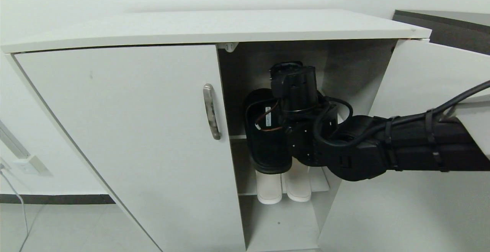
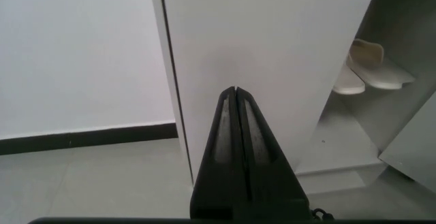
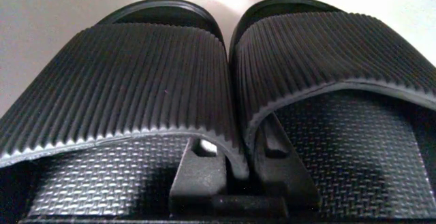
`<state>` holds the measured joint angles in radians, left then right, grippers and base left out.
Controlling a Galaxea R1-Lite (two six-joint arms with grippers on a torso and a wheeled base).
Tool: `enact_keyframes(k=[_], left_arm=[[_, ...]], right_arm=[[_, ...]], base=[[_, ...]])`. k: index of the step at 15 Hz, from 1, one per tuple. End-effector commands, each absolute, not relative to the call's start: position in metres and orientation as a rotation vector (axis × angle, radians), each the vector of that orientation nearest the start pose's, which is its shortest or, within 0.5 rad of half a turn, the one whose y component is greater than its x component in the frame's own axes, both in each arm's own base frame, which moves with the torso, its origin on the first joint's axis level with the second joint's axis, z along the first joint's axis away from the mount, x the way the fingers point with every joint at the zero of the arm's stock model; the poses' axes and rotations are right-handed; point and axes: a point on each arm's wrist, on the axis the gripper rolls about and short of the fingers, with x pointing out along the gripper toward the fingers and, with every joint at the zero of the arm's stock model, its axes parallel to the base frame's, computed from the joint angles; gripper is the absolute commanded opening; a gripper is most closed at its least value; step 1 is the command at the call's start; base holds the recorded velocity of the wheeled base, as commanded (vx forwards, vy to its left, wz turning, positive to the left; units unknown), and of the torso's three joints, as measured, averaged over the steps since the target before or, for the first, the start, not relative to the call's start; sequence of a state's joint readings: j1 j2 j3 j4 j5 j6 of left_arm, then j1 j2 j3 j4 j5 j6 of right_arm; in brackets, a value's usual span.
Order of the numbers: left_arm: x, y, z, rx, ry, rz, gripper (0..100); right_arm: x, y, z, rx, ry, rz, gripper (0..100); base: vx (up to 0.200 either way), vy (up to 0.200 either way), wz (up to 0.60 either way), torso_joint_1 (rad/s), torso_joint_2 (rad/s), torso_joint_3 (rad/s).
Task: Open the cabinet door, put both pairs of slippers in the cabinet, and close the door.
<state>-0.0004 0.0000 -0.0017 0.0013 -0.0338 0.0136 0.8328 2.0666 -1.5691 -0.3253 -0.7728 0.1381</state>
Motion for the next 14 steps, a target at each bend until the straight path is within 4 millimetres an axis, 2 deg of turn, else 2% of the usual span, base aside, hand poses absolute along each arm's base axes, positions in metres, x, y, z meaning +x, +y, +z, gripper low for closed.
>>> enact_keyframes(k=[1,4,7,10,14], left_arm=[[-0.023,-0.001,0.076,0.014,0.000,-0.034,0],[-0.023,-0.001,0.076,0.014,0.000,-0.034,0],[-0.023,-0.001,0.076,0.014,0.000,-0.034,0],[-0.023,-0.001,0.076,0.014,0.000,-0.034,0],[-0.023,-0.001,0.076,0.014,0.000,-0.034,0]], right_arm=[[0.311,0.307,0.230,0.027,0.117,0.049,0],[0.329,0.310,0.229,0.044,0.133,0.021,0],[0.342,0.309,0.237,0.082,0.181,0.017,0],[0.358,0.309,0.231,0.074,0.186,-0.004,0],[0.362,0.311,0.224,0.049,0.191,-0.008,0]], base=[[0.000,0.000,0.00,0.000,0.00,0.000],[0.000,0.000,0.00,0.000,0.00,0.000],[0.000,0.000,0.00,0.000,0.00,0.000],[0.000,0.000,0.00,0.000,0.00,0.000],[0.000,0.000,0.00,0.000,0.00,0.000]])
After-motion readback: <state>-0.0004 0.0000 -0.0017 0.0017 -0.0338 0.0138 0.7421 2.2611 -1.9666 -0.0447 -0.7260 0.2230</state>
